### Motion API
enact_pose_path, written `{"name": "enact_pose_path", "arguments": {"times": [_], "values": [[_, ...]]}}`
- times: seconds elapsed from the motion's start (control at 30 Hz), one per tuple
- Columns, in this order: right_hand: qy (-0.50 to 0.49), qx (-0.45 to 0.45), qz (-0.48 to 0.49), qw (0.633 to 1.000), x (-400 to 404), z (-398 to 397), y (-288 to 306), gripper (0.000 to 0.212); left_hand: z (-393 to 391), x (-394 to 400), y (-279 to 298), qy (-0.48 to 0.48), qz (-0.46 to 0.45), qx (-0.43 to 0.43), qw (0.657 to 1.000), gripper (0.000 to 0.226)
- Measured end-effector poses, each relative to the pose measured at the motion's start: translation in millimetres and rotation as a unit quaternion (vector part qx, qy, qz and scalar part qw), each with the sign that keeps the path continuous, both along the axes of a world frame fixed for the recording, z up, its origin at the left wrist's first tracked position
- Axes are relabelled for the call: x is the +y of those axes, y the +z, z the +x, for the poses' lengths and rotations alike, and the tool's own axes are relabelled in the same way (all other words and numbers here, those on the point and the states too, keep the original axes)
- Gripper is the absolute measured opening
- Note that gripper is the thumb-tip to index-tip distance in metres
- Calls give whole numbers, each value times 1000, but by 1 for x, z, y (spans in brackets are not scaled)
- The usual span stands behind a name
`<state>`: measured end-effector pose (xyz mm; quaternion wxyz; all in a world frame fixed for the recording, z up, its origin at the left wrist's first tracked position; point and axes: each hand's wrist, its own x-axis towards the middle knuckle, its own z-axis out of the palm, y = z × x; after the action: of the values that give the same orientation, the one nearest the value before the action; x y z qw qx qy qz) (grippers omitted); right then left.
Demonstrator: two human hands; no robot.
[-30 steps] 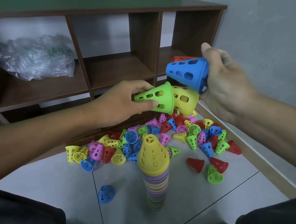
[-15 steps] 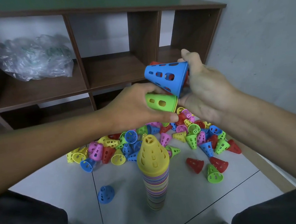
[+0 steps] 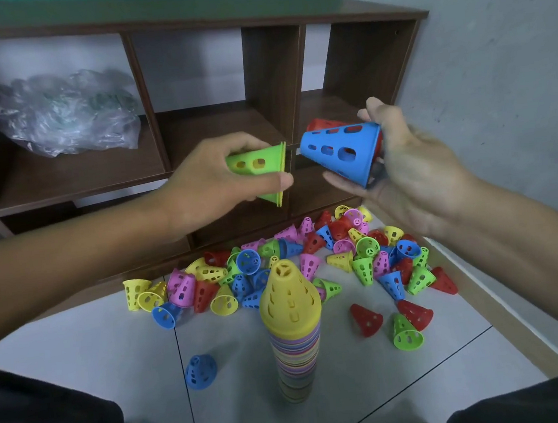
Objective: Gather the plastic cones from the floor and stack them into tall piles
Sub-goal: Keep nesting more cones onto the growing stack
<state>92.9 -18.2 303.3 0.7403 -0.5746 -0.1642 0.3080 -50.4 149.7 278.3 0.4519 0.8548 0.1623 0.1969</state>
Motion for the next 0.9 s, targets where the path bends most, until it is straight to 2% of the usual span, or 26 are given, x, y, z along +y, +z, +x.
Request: {"name": "enact_pose_path", "arguments": {"times": [0.17,0.33,0.4,0.63,0.77,0.9], "values": [[32,-73,-35,996,-6,-4,-7,33,-2,1,-1,-19,-29,-7,999,57],[10,-184,-72,980,-7,-9,-10,26,0,-7,-1,-58,-40,-12,997,49],[-3,-214,-86,973,-7,-9,-11,34,1,-9,1,-66,-37,-13,997,48],[22,-236,-91,967,0,-16,-22,59,4,-22,3,-97,-51,-19,994,48],[41,-189,-78,978,7,-19,-28,70,7,-27,2,-101,-62,-39,992,48],[82,-138,-50,986,10,-24,-27,68,9,-28,0,-103,-68,-43,991,52]]}}
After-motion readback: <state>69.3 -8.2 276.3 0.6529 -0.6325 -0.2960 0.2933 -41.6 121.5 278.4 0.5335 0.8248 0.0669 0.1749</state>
